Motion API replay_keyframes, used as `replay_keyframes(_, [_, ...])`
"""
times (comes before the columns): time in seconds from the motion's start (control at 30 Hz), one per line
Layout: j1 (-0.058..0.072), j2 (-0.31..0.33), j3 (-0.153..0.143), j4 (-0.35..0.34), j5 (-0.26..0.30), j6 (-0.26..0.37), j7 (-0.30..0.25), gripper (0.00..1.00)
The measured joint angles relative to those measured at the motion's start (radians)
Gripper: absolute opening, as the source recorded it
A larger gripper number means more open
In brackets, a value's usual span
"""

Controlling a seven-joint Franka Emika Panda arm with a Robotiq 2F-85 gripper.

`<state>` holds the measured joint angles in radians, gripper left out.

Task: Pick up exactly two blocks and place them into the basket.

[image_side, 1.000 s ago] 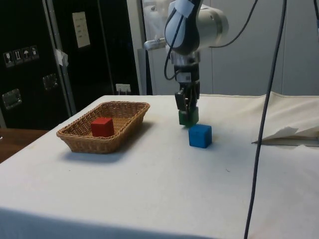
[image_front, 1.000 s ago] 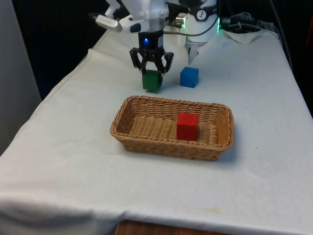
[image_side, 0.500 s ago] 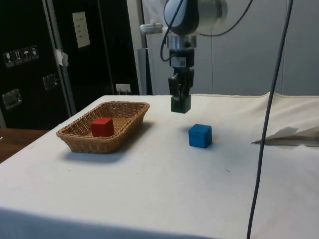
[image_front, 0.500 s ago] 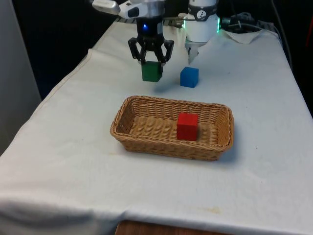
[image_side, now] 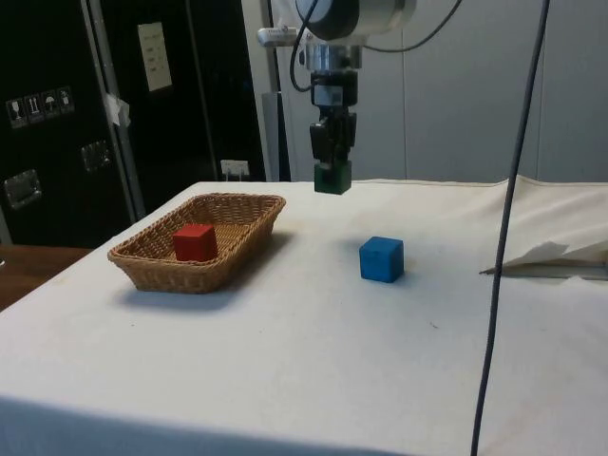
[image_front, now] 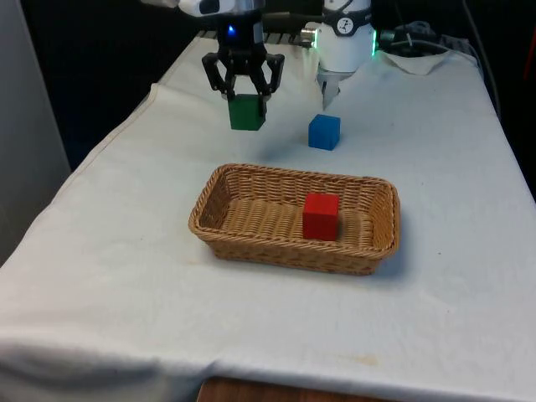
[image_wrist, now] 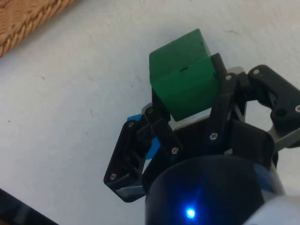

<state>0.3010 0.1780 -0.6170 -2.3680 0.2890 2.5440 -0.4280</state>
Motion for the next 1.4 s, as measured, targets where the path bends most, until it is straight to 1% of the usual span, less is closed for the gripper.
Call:
replay_keyframes(0.1, [0.000, 0.000, -0.012, 0.028, 0.001, -0.032, -0.022, 0.02])
replay_keyframes(0.17, [0.000, 0.001, -0.015, 0.035, 0.001, -0.039, -0.026, 0.02])
replay_keyframes(0.23, [0.000, 0.005, -0.021, 0.059, 0.001, -0.059, -0.036, 0.02])
replay_keyframes(0.37, [0.000, 0.019, -0.021, 0.086, 0.001, -0.073, -0.037, 0.02])
replay_keyframes(0.4, [0.000, 0.034, -0.021, 0.106, 0.001, -0.080, -0.036, 0.02])
replay_keyframes(0.53, [0.001, 0.069, -0.020, 0.151, 0.000, -0.097, -0.030, 0.02])
replay_keyframes(0.6, [0.002, 0.076, -0.020, 0.162, 0.000, -0.100, -0.029, 0.02])
replay_keyframes(0.67, [0.002, 0.095, -0.020, 0.191, -0.003, -0.113, -0.024, 0.02])
replay_keyframes(0.7, [0.002, 0.095, -0.020, 0.191, -0.003, -0.113, -0.024, 0.02])
replay_keyframes(0.8, [0.003, 0.122, -0.020, 0.231, -0.006, -0.129, -0.016, 0.02])
replay_keyframes(0.9, [0.003, 0.129, -0.020, 0.243, -0.008, -0.133, -0.014, 0.02])
replay_keyframes(0.97, [0.003, 0.151, -0.020, 0.278, -0.011, -0.149, -0.005, 0.02])
replay_keyframes(1.1, [0.004, 0.170, -0.020, 0.328, -0.012, -0.181, 0.001, 0.02])
replay_keyframes(1.13, [0.005, 0.177, -0.020, 0.352, -0.012, -0.199, 0.005, 0.02])
replay_keyframes(1.2, [0.005, 0.177, -0.020, 0.352, -0.012, -0.199, 0.005, 0.02])
replay_keyframes(1.27, [0.006, 0.187, -0.016, 0.387, -0.012, -0.223, 0.015, 0.02])
replay_keyframes(1.4, [0.009, 0.200, -0.004, 0.426, -0.012, -0.249, 0.035, 0.02])
